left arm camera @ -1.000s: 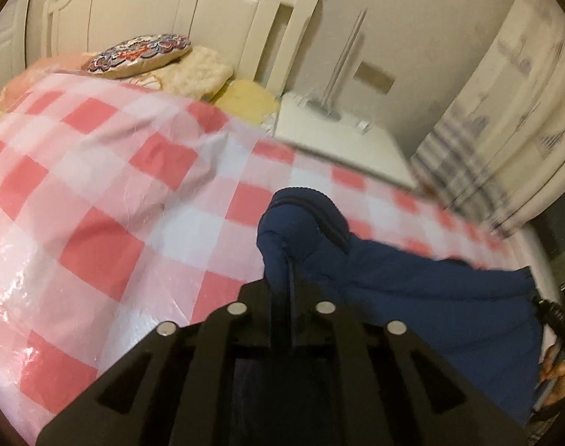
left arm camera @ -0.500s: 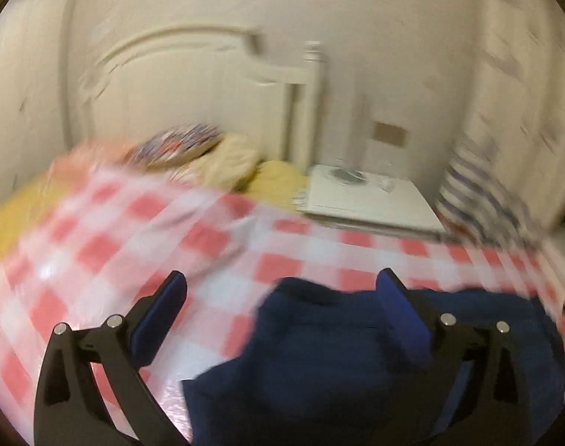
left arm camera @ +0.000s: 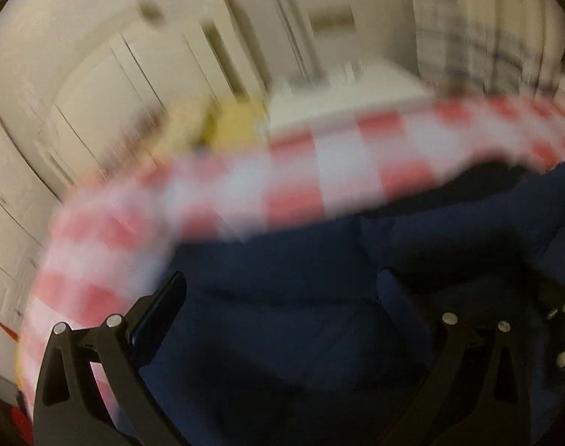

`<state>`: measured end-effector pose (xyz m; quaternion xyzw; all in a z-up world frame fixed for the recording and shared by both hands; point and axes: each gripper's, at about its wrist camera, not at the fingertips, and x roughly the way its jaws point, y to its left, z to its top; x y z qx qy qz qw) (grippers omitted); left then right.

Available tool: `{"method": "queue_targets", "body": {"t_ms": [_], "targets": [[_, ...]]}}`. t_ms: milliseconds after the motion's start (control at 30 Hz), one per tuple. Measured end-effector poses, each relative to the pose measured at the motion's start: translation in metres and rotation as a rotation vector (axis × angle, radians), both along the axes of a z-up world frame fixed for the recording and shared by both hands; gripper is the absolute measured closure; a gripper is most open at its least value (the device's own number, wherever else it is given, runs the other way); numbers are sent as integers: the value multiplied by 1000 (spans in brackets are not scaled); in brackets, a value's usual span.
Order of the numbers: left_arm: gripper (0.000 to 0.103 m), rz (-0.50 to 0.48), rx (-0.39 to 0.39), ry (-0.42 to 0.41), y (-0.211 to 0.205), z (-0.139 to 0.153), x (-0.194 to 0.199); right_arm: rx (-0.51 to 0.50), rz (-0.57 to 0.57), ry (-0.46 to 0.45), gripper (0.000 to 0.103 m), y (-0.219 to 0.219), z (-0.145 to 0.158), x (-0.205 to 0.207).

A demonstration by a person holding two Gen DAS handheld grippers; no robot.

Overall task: Fold large clothes
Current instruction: 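Lower the folded jacket onto the bed and open both tools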

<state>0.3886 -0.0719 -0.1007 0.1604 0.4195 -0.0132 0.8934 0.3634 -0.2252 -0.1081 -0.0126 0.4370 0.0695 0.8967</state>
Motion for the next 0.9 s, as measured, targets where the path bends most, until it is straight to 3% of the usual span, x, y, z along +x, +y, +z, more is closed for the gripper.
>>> {"method": "queue_targets", "body": {"t_ms": [33, 233, 800, 900], "targets": [[2, 4, -17, -17, 2, 0, -1, 17, -4, -1, 16, -2, -1, 1], [2, 5, 49, -79, -5, -5, -10, -32, -2, -20, 13, 4, -8, -3], [2, 3, -9, -96, 2, -7, -9, -16, -3, -40, 12, 3, -10, -1], [2, 1, -52, -75, 7, -7, -7, -14, -3, -39, 12, 3, -10, -1]]}}
